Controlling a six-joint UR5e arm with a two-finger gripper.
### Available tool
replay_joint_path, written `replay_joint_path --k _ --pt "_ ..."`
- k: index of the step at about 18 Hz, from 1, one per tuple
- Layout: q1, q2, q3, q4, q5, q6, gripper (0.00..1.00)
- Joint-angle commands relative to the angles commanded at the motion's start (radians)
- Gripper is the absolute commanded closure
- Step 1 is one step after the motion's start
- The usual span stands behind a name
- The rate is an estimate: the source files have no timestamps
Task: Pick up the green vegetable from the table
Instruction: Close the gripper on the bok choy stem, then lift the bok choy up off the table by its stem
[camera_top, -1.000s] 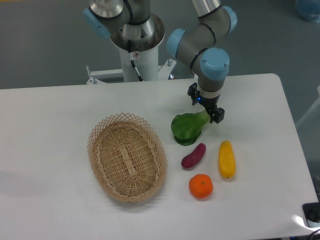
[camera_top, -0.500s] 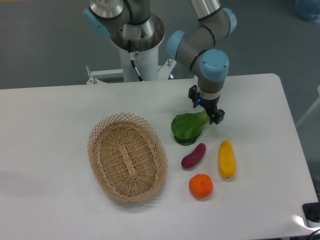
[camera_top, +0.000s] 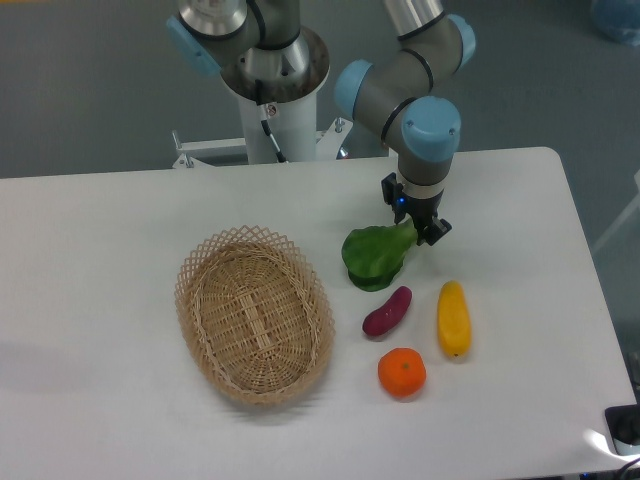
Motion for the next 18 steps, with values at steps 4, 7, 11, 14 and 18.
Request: replay_joint_path --k 4,7,11,14,18 --pt "0.0 0.0 0.0 0.0 0.0 0.0 0.63" --pt "0.002 0.0 0.0 0.0 0.0 0.0 0.67" --pt "0.002 0.003 0.015 0.0 0.0 0.011 0.67" --pt "0.003 0.012 0.032 -0.003 0.0 0.018 0.67" --pt "0.011 0.049 0.072 -0.024 -0.009 0.02 0.67"
